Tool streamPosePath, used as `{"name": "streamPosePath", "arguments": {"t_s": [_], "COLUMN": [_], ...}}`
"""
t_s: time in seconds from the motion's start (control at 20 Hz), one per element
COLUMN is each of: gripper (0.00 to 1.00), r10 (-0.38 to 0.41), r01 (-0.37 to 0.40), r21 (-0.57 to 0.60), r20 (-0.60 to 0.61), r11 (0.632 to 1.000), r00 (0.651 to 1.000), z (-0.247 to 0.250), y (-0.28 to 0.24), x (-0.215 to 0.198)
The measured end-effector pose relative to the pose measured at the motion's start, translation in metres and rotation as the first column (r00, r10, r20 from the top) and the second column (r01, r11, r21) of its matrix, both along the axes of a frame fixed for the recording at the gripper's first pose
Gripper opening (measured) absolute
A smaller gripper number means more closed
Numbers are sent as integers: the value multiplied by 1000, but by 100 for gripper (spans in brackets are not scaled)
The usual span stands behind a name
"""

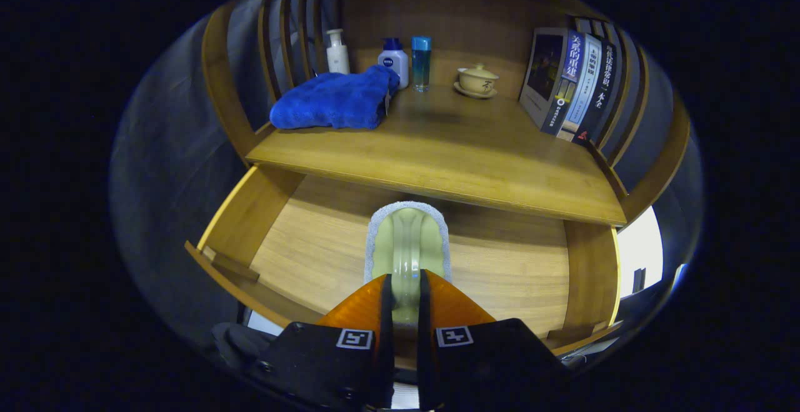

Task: Pull open the drawer, take out the items inside it, and place them on the countertop above the cabinet.

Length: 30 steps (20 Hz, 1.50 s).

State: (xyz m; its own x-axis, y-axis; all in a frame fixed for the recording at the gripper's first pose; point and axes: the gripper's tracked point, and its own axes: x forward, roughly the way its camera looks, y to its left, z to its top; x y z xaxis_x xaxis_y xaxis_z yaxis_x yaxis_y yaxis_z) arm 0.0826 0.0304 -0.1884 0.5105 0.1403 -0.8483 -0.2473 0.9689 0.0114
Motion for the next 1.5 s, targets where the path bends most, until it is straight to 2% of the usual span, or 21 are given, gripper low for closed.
{"name": "streamPosePath", "arguments": {"t_s": [0.2, 0.35, 0.6, 0.75, 1.05, 1.3, 1.5], "gripper": [23, 23, 23, 23, 23, 23, 23], "r10": [10, -3, -34, -33, 16, -63, -99], "r01": [-11, 2, 45, 59, 18, 78, 105], "r21": [16, 15, -40, -84, -104, -43, -6], "r20": [40, 105, 242, 280, 319, 278, 287], "r11": [1000, 1000, 998, 995, 994, 996, 994], "r00": [999, 994, 970, 959, 948, 958, 953], "z": [29, 58, 93, 95, 70, 39, 40], "y": [2, -3, -18, -23, -14, -20, -24], "x": [-14, -5, 60, 101, 161, 177, 184]}}
